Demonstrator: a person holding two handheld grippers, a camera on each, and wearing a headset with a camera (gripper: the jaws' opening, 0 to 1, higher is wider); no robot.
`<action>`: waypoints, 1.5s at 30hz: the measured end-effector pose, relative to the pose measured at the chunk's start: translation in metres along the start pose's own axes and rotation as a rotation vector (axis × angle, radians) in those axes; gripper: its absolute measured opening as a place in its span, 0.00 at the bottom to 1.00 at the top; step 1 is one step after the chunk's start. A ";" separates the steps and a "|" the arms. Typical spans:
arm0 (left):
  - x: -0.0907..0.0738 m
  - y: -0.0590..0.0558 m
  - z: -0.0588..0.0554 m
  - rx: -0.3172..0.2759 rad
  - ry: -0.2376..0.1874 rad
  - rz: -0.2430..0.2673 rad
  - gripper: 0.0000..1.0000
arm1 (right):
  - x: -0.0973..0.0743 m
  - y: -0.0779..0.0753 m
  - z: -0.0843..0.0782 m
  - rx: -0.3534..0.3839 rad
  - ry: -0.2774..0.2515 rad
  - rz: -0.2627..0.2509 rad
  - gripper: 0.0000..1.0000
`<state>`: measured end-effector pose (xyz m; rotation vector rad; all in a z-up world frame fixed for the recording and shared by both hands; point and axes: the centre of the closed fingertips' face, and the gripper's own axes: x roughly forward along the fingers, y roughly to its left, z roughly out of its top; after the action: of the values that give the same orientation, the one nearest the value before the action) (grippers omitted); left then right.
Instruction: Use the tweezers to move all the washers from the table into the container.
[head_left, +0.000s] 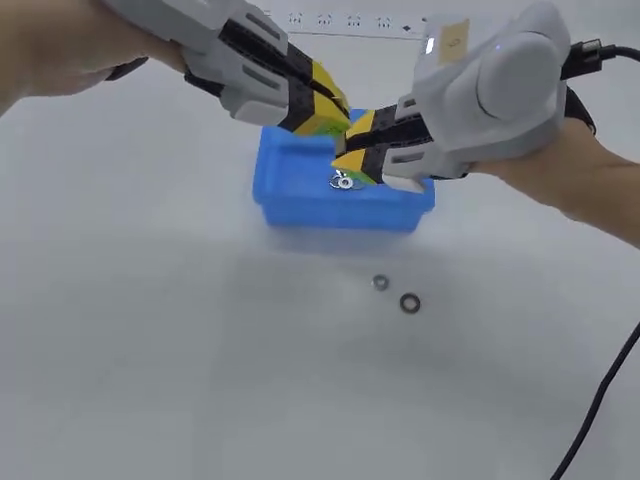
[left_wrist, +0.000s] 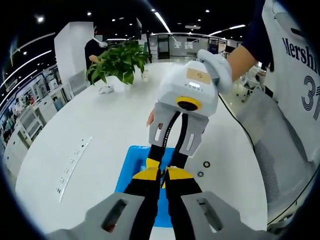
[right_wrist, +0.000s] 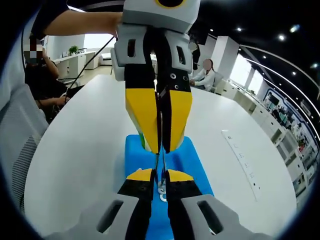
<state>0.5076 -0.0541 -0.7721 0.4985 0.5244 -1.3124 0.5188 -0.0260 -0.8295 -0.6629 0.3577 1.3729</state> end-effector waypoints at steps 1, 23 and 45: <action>0.001 0.001 -0.001 -0.002 -0.001 0.000 0.07 | 0.001 0.000 -0.001 0.001 0.001 0.001 0.10; 0.007 -0.001 -0.009 -0.026 -0.005 -0.006 0.08 | 0.003 0.006 -0.008 0.007 0.020 0.011 0.11; -0.023 -0.051 0.038 0.038 -0.035 0.021 0.07 | -0.044 0.035 0.027 -0.052 -0.021 -0.018 0.11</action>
<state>0.4562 -0.0696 -0.7302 0.5103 0.4642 -1.3110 0.4734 -0.0418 -0.7904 -0.6923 0.2997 1.3742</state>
